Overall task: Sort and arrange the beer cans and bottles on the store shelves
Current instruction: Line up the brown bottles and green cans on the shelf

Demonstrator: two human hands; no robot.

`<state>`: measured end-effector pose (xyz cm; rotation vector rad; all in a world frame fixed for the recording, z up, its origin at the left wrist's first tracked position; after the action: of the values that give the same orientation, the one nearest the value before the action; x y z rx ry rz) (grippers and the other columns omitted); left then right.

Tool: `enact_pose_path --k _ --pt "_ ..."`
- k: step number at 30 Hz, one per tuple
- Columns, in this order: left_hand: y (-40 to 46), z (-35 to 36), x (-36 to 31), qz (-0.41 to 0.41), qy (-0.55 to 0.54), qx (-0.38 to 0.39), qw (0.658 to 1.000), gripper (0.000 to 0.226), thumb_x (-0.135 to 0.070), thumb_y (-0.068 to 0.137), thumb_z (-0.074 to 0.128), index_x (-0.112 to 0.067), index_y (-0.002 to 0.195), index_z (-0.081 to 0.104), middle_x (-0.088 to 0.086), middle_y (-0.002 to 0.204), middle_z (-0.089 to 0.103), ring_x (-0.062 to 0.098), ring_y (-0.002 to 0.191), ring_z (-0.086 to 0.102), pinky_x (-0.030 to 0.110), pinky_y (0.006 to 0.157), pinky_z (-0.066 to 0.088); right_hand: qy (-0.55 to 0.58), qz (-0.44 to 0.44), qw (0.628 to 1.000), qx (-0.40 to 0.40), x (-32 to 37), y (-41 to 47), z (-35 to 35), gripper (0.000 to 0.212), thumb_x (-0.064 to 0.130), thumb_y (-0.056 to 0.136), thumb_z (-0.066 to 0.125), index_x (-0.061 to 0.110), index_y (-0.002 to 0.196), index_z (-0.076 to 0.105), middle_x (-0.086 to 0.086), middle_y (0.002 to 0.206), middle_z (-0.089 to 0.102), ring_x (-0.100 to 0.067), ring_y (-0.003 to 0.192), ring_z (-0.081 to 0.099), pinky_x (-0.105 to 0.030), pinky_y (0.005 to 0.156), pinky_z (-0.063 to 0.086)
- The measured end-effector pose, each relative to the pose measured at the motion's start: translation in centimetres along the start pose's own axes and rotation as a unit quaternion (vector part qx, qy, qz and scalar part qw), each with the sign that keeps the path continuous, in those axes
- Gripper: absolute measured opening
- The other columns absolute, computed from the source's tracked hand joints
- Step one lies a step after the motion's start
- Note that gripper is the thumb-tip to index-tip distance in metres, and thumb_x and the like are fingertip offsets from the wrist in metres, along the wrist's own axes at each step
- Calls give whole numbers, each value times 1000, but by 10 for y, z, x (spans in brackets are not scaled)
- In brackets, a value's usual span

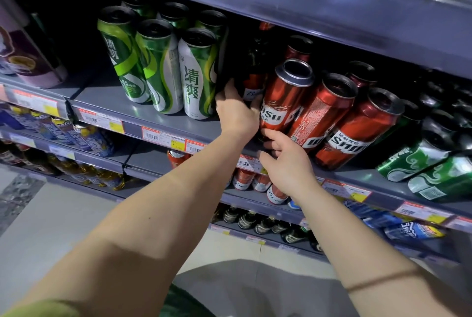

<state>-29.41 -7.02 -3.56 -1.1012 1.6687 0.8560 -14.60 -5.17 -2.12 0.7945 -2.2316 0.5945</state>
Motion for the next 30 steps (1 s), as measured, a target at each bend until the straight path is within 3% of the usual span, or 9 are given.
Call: enact_pose_path --k 5,8,10,13,18,21,24,26,30 --pt "4 0 2 -19 -85 33 996 72 -15 85 72 -4 142 29 14 131 55 24 120 53 16 90 40 -3 -6 1000 -1 -2 -1 1 47 28 89 60 43 132 49 12 122 60 -10 113 54 -46 104 37" --pt "11 -1 1 -3 -7 32 999 83 -22 83 73 -6 148 24 21 135 48 34 125 47 36 101 40 -3 -9 1000 -2 -2 -2 0 47 28 89 60 43 131 49 11 123 61 -10 112 55 -45 104 38" --pt "17 -2 0 -5 65 47 997 87 -31 84 72 -12 151 21 24 134 44 39 124 44 39 100 39 -3 -11 1000 0 -2 -2 1 47 28 89 61 42 132 49 10 123 61 -11 111 55 -45 104 39" --pt "18 -3 -1 -18 75 63 995 83 -34 84 71 -14 150 24 23 134 43 39 124 44 37 99 37 -1 -11 1000 2 -3 -2 2 48 27 89 61 41 133 48 10 123 61 -11 112 55 -45 104 39" --pt "6 -11 -4 0 -5 61 998 69 -18 84 72 -3 140 35 17 129 56 30 120 53 30 93 43 0 -15 1000 2 -2 -1 2 52 28 88 60 45 135 45 10 130 57 -13 117 53 -46 105 38" --pt "-4 -19 0 6 21 71 997 63 -19 85 72 -4 136 36 11 124 59 26 115 56 29 87 44 8 -20 1000 5 -1 -1 3 53 28 88 60 46 135 44 11 131 56 -14 119 52 -47 106 36" --pt "-14 -30 6 12 31 74 997 45 -24 84 75 -9 112 44 -1 101 56 18 96 56 26 75 39 6 -26 1000 7 0 -2 3 53 27 89 60 43 136 44 8 131 56 -15 119 52 -45 106 37" --pt "-20 -39 9 32 40 79 996 43 -28 82 77 -13 102 42 0 99 57 16 90 55 26 72 38 18 -31 999 5 3 -2 2 53 25 89 61 38 138 44 7 131 56 -14 117 53 -39 102 42" --pt "-30 -61 14 113 33 80 990 51 -29 76 80 -24 109 42 -14 102 56 -3 90 56 12 71 42 56 -50 997 -21 14 -5 0 57 31 85 67 27 138 43 7 124 58 -10 108 56 -26 85 44"
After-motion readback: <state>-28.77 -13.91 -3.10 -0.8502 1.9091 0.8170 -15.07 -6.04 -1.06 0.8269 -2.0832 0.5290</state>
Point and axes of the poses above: each hand's wrist, its own y-axis towards the middle knuckle, its own z-axis out of the palm, x = y × z, the point moved 2 cm from there along y, towards the middle knuckle
